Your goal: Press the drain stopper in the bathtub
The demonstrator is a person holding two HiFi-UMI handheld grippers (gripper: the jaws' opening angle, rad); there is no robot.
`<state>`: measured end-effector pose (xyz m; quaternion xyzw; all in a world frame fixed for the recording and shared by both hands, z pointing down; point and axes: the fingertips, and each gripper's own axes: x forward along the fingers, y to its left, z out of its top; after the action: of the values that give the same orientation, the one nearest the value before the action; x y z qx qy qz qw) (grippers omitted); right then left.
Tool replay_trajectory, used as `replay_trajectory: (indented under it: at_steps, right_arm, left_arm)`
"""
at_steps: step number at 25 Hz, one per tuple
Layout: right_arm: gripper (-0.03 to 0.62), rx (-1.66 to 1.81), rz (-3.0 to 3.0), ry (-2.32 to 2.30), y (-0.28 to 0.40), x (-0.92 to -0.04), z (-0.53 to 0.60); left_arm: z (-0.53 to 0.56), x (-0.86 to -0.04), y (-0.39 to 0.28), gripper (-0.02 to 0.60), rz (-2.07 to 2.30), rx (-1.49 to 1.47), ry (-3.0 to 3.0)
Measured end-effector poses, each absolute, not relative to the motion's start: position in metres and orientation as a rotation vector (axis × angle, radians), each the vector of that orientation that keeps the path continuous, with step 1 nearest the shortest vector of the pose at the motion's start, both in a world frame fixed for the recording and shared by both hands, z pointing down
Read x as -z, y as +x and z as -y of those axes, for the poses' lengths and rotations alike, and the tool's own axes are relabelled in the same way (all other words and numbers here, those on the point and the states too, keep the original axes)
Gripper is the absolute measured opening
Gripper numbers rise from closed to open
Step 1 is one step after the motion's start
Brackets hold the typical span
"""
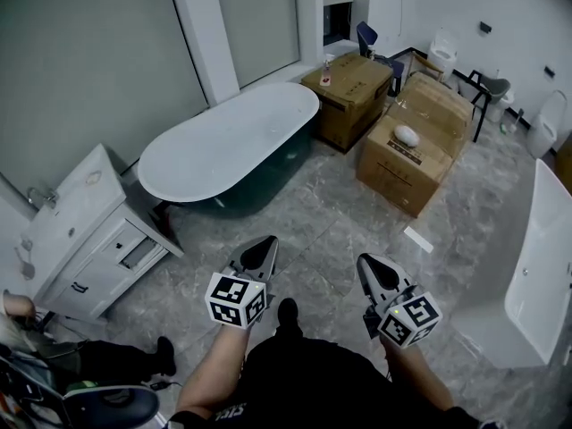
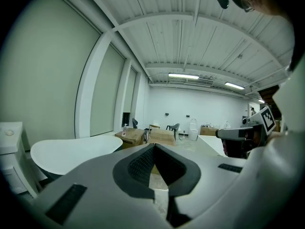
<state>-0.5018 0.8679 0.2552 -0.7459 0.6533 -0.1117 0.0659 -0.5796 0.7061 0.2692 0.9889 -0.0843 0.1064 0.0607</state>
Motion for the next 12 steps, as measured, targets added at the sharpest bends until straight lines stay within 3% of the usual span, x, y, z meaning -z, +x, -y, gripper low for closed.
replay_trajectory:
  at_steps: [12]
  right_arm:
    - [0.014,0.353,-2.009,-2.273,-0.446,-0.248,-0.737]
  left_arm:
    - [-0.58,-0.261,-0.508,0.011,0.204,-0.284,2.992]
